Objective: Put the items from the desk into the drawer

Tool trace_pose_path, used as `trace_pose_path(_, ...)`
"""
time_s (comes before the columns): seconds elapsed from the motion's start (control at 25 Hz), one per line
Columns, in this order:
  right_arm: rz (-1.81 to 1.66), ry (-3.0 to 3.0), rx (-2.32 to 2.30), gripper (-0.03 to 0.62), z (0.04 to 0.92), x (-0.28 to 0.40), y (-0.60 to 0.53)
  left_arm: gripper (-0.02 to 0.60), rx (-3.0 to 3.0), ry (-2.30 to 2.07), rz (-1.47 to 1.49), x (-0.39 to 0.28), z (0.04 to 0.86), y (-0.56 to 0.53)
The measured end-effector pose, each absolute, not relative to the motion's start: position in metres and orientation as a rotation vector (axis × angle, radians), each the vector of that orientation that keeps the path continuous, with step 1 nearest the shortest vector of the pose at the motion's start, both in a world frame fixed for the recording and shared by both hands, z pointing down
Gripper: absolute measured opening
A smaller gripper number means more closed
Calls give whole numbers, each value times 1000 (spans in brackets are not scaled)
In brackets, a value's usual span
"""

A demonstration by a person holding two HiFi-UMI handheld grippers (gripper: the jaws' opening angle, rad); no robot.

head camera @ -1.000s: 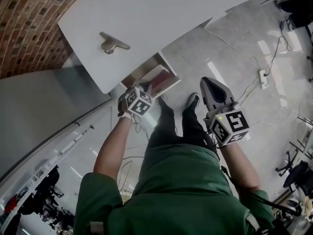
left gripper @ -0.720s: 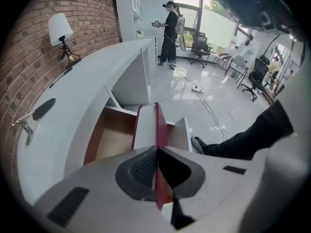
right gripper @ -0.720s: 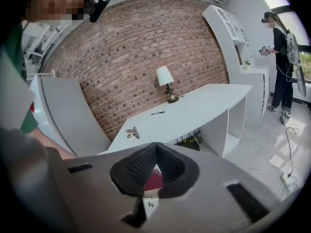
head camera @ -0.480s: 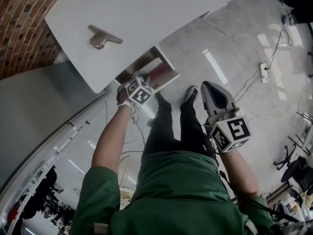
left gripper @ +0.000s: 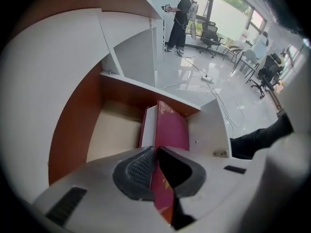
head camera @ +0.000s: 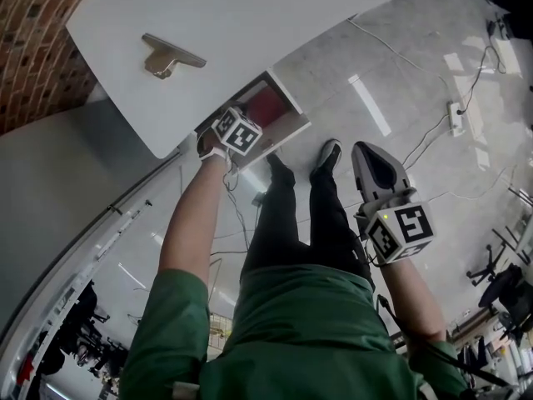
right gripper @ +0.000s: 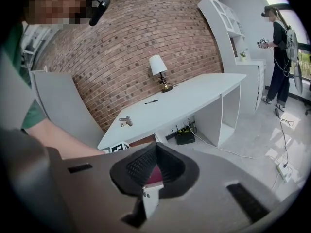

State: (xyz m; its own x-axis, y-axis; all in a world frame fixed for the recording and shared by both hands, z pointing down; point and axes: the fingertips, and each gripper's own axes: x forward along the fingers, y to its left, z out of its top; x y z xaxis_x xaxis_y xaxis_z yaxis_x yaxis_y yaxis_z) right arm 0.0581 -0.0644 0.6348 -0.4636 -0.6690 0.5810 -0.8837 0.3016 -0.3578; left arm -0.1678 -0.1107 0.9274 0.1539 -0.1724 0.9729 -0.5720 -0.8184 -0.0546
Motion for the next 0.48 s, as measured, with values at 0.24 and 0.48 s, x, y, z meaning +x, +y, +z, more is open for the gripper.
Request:
trace_pose_path(0.24,945,-2259,1393,3,641,52,-65,18,2096,-885,1743,-179,931,-125)
trace_pose_path(0.48,920,-2271,1393,3,637,53,-66,176,2041,-1002,1705,-188,923,-112)
